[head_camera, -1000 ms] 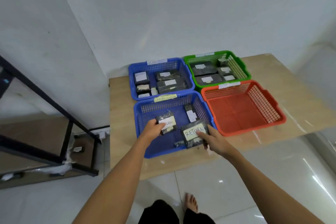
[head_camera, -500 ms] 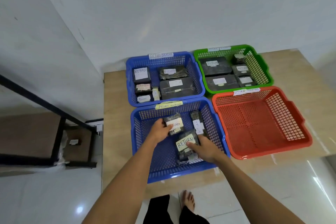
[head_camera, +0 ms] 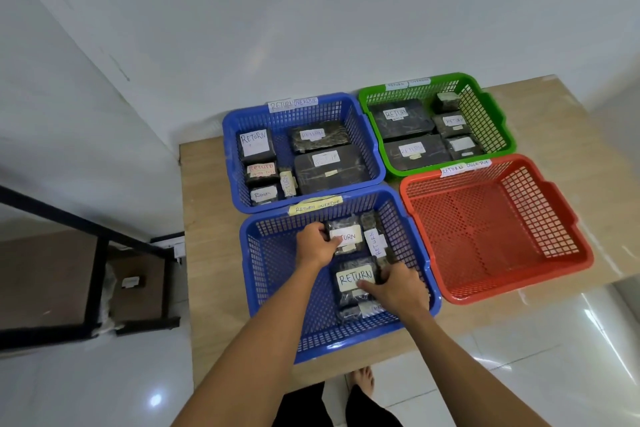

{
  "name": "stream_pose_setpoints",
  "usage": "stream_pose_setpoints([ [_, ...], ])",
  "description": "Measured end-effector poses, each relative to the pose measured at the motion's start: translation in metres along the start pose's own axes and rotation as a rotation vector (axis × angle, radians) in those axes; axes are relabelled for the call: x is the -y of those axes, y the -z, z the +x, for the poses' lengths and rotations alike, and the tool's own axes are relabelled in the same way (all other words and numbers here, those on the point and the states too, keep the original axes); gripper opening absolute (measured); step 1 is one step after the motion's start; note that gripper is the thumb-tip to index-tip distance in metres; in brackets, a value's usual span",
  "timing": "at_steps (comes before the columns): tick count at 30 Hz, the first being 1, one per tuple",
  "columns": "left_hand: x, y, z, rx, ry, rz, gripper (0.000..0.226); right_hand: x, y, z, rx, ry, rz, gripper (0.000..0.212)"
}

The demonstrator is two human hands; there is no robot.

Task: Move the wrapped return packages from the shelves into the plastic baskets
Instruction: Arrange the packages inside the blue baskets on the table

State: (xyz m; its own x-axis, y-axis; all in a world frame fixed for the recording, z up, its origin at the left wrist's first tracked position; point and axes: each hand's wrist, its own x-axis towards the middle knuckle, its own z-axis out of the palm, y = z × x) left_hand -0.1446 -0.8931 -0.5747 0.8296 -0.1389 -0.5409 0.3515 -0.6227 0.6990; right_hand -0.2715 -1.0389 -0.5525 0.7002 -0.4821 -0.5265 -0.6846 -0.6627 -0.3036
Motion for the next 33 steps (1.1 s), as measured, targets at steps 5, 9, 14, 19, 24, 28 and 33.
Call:
stream_pose_setpoints([
  [5,0.002,-0.005,0.001,-0.04,0.032,-0.004,0.056,0.009,-0.006,-0.007,-0.08,-0.001,0.001,0.051],
  [9,0.003,-0.004,0.003,-0.041,0.031,-0.005,0.056,0.018,-0.005,-0.008,-0.064,-0.063,0.003,0.051],
  [14,0.006,-0.001,0.008,-0.049,0.057,-0.03,0.056,0.015,-0.003,-0.008,-0.021,-0.106,0.059,0.052],
  [19,0.012,0.003,0.012,-0.035,0.055,-0.014,0.056,0.014,-0.001,-0.009,-0.008,-0.126,0.106,0.048],
  [24,0.011,0.003,0.01,-0.014,0.05,-0.004,0.058,0.017,-0.001,-0.013,-0.011,-0.136,0.115,0.048],
  [28,0.007,0.012,0.003,-0.016,0.023,0.035,0.057,0.017,0.009,-0.018,-0.027,-0.109,0.111,0.047],
  [33,-0.001,0.031,-0.018,0.002,-0.099,0.155,0.055,0.021,0.041,-0.022,-0.097,0.03,0.059,0.045],
])
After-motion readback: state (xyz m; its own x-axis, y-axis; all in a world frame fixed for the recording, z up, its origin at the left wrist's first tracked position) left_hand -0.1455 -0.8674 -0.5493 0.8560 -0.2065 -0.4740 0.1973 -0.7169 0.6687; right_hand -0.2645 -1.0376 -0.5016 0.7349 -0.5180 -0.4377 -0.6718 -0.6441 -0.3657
